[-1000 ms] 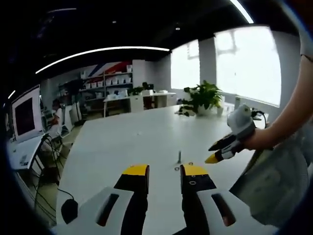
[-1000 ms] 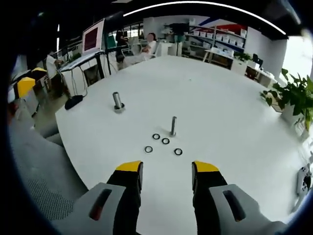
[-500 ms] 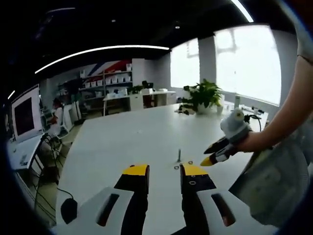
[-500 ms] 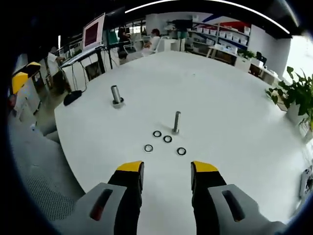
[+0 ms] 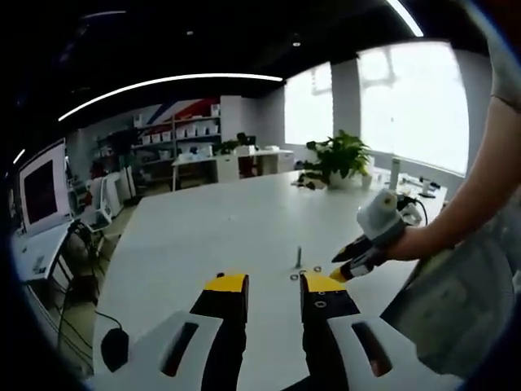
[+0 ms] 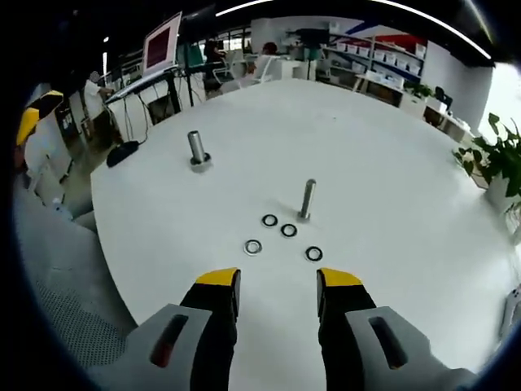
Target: Place the washer onto the threaded stud by aligning its center hole with the stud, sliding it down to the base, and recovering from edge contact or off-axis alignment until the washer reaches the visible bottom stop.
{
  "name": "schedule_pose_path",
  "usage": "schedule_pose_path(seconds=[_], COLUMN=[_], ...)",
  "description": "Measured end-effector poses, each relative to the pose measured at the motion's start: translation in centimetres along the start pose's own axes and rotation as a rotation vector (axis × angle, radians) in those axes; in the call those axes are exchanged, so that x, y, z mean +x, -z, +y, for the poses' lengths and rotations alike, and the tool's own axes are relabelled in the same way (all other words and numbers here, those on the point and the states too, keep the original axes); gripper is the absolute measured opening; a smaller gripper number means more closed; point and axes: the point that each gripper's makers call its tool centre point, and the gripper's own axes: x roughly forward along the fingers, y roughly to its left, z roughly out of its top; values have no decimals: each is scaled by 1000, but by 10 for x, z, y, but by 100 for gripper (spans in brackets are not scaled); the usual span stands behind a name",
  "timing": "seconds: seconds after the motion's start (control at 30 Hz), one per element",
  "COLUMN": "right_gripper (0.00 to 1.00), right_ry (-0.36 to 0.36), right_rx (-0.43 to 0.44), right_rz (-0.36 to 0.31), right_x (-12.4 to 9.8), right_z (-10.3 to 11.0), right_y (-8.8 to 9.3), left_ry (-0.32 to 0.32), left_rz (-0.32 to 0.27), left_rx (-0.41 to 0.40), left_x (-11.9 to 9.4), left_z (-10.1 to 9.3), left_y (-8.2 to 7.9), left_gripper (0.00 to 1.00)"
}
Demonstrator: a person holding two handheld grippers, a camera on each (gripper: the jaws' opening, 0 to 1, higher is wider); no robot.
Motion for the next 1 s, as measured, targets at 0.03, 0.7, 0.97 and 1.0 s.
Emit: schedule_pose_path(seconds=[0.03, 0.7, 0.97, 1.0], right_gripper=[40, 37, 35, 35], right_ry=[-1, -49, -62, -66], right_rx=[-2, 23, 28, 22], right_rz=[1, 20, 30, 31], right_x=[1, 25, 35, 36], right_z=[1, 16, 21, 21], right_y=[0, 8, 8, 7], left_ry=[-2, 0, -5, -6], left_rz=[1, 23, 31, 33], left_rx=[1, 6, 7, 7], left_x=[0, 1, 2, 2], left_z=[0, -1, 0, 0], left_y=[0, 4, 6, 6], left_gripper=[23, 23, 23, 23])
